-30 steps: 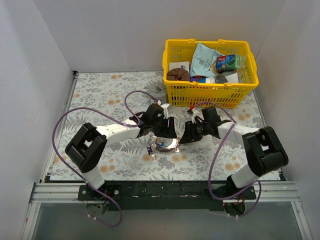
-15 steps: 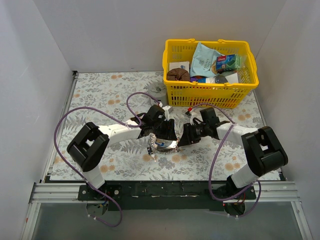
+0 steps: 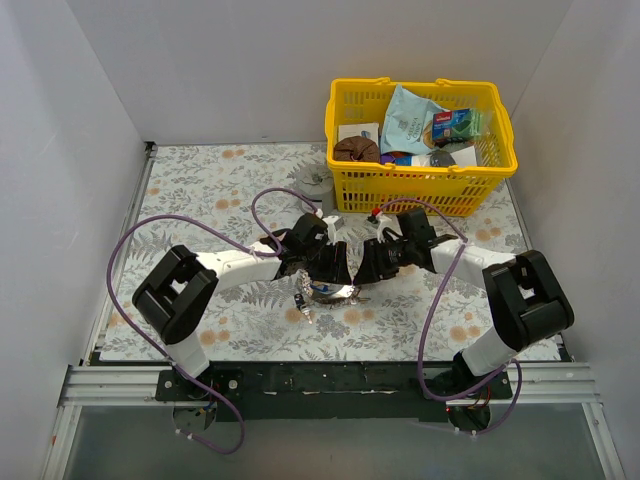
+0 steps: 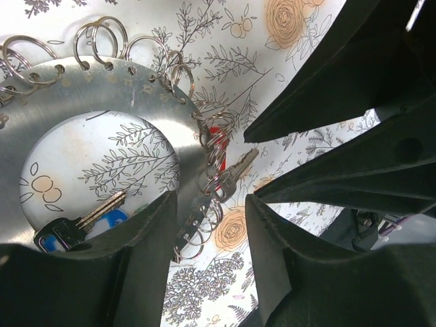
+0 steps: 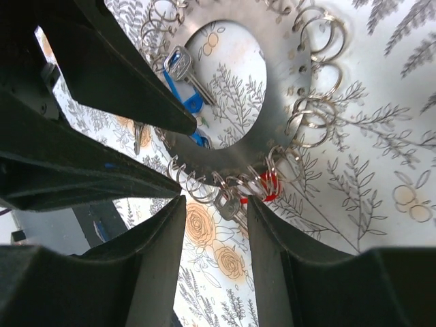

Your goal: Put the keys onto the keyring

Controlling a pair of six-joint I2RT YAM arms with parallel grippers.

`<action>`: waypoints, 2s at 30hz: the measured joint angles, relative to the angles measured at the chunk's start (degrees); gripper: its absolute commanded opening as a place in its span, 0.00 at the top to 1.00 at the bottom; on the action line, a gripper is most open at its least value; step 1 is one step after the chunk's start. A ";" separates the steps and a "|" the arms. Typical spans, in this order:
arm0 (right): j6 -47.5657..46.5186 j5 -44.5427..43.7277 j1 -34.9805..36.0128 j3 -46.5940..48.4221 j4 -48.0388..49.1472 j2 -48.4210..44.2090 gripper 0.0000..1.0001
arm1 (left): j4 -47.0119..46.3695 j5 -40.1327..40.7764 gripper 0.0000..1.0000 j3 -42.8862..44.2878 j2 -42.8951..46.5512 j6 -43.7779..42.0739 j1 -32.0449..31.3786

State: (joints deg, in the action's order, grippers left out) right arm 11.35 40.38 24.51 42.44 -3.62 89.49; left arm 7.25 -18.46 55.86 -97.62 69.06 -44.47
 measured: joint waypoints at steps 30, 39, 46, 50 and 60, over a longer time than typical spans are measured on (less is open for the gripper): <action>-1.20 -2.89 -3.89 9.66 -5.77 8.39 0.52 | -2.43 -6.45 0.48 -0.02 0.00 6.62 11.28; -0.83 -2.45 -1.09 8.15 -5.81 8.28 0.52 | -2.91 -6.45 0.48 -1.70 0.00 6.82 11.28; -0.96 -2.49 0.85 8.17 -5.86 8.26 0.53 | -2.95 -6.12 0.48 -2.45 0.35 7.26 11.28; -1.57 -3.54 2.47 8.17 -6.56 8.26 0.52 | -2.97 -5.99 0.48 -2.64 0.85 7.43 11.30; -3.17 -10.01 7.39 8.46 -8.59 6.67 0.53 | -3.02 -5.95 0.48 -2.78 0.98 7.87 11.30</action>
State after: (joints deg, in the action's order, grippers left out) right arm 8.19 30.37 31.90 50.89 -12.21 96.16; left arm 4.23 -24.40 53.08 -96.64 76.93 -33.17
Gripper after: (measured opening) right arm 0.477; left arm 0.522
